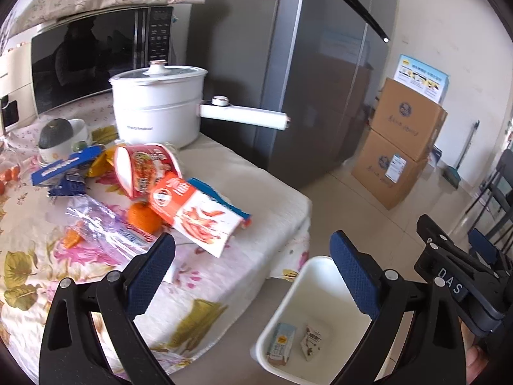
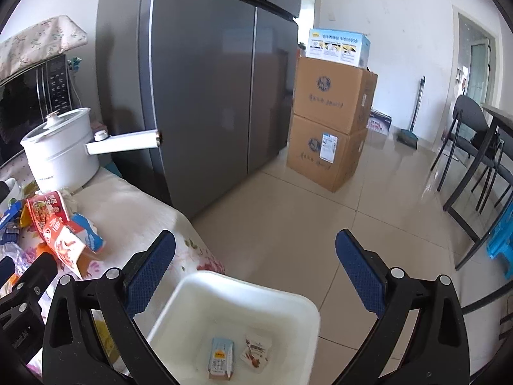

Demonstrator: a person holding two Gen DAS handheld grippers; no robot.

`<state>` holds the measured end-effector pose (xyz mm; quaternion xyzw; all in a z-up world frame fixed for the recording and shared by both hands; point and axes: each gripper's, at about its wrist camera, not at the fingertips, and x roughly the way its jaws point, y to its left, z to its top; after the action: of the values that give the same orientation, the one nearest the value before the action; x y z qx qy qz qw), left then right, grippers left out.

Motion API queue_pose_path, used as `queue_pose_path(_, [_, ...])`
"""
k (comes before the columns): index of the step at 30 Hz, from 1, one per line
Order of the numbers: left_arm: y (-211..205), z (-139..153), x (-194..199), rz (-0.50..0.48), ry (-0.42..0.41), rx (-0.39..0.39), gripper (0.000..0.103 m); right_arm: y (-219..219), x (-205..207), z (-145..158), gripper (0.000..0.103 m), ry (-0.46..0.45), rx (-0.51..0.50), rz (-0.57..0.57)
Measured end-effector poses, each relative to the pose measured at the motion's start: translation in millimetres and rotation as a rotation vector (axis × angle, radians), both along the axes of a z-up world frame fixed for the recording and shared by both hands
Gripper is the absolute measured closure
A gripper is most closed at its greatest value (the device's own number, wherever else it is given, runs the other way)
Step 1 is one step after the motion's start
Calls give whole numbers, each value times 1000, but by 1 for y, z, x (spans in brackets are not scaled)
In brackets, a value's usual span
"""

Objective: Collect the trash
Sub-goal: 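Release the torn wrapper into the white bin with the left gripper, then grasp the torn blue box with the left gripper while the right gripper grasps the plastic bottle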

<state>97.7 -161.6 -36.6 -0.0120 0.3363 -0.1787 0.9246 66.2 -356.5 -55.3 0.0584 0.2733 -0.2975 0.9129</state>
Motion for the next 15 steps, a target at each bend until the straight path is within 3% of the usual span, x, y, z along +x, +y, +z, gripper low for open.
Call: queue_pose_path(15, [91,-10,50,200,102,-53,9,74,62,-15,7,9,63,143])
